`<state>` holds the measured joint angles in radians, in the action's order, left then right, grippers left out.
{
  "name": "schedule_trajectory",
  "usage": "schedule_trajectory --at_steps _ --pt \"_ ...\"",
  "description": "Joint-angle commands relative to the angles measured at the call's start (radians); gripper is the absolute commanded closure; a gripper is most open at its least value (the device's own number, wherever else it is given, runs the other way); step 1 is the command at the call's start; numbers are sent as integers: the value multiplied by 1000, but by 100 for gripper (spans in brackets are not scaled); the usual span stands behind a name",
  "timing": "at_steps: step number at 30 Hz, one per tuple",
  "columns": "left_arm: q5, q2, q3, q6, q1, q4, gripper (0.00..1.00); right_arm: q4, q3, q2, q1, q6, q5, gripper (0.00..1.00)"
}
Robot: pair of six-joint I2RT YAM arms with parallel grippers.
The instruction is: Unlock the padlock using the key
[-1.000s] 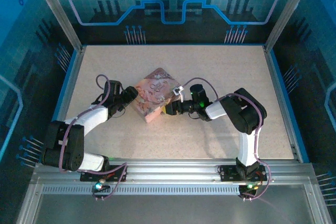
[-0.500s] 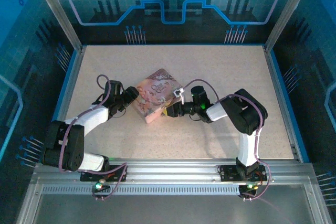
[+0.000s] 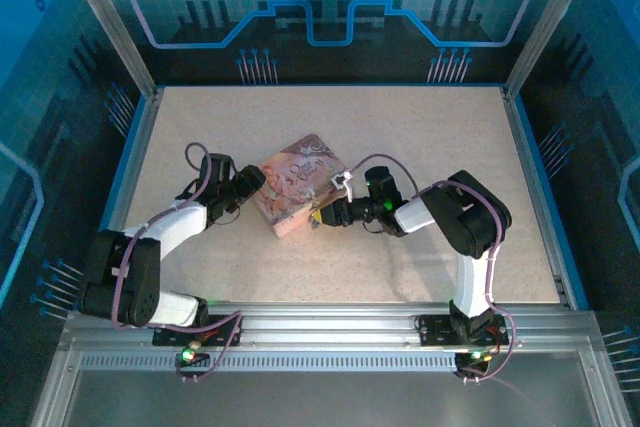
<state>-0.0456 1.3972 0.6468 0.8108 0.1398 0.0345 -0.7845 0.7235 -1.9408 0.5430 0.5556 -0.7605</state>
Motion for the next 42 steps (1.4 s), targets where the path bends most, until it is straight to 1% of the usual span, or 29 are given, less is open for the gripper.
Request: schedule_trajectory --at_steps 1,15,23,27,34,42 --pt "-11 -6 -24 -16 11 -93 22 -13 16 29 4 -27 -33 69" --pt "-4 -21 -30 -19 11 -100 22 47 22 34 5 -42 2 87" --pt "13 -42 -33 -31 11 -127 22 49 -3 49 0 -13 74 100" --pt "13 -53 -39 -32 12 -135 22 -26 -25 53 -6 50 107 100" --pt "14 -78 -53 -32 18 -148 22 -53 -23 71 -8 130 183 100" --pt "26 -76 -67 -43 17 -148 22 -186 -43 47 -6 301 257 100"
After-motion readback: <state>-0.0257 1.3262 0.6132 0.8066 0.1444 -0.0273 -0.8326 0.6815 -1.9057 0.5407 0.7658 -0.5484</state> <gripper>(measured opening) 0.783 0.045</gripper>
